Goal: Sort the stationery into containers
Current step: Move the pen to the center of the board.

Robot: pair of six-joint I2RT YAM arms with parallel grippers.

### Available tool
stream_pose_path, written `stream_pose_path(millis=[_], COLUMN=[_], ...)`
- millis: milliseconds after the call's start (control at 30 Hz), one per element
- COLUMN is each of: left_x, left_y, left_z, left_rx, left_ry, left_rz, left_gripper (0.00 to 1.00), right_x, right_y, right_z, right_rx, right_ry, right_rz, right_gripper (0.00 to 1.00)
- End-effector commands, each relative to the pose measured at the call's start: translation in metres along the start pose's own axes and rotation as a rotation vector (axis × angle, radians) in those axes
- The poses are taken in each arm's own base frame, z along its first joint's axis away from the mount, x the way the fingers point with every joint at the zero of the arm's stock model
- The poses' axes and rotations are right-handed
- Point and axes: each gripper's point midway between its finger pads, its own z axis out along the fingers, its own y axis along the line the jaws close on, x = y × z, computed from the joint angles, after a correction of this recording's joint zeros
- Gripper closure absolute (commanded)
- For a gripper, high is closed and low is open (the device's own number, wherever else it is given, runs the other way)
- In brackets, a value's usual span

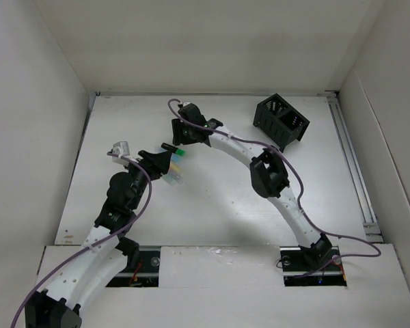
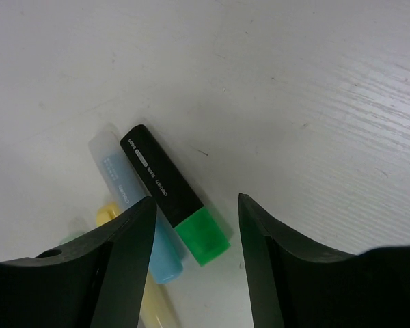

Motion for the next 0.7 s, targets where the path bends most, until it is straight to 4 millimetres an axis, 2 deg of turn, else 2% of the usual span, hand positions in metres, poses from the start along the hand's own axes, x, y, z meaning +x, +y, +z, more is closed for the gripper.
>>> stream_pose_path(millis=[0,367,467,500,667], left_x=[-0.014,-0.013,-0.011,-0.011,-0.010], left_y=[-0.012,-0.014,-0.013,-0.013,-0.011], left_z=[-0.001,0.000,0.000,0.000,0.002], left_rx=[0.037,0.043,0.037,0.037,0.032], left_ry=[-0.047,-0.038,-0.031,-0.031,-0.025], left_rz=[-0.006,-0.006,-0.004,-0.004,-0.003], left_gripper=[0.46,0.46,0.46,0.46,0.46], right_x=[-0.004,0.019,0.021,0.029,0.020], right_y=[0.010,-0.006,-0.014,-0.020,-0.032], right_z=[0.001,0.013,0.013,0.015,0.000], right_rx=[-0.009,0.043,0.087,0.107,0.172], right_ry=[-0.013,0.045,0.047,0.061,0.018], right_rz=[-0.022,-0.025,-0.027,-0.029,-0.032], right_gripper=[0.42,0.44,0.46,0.48,0.56])
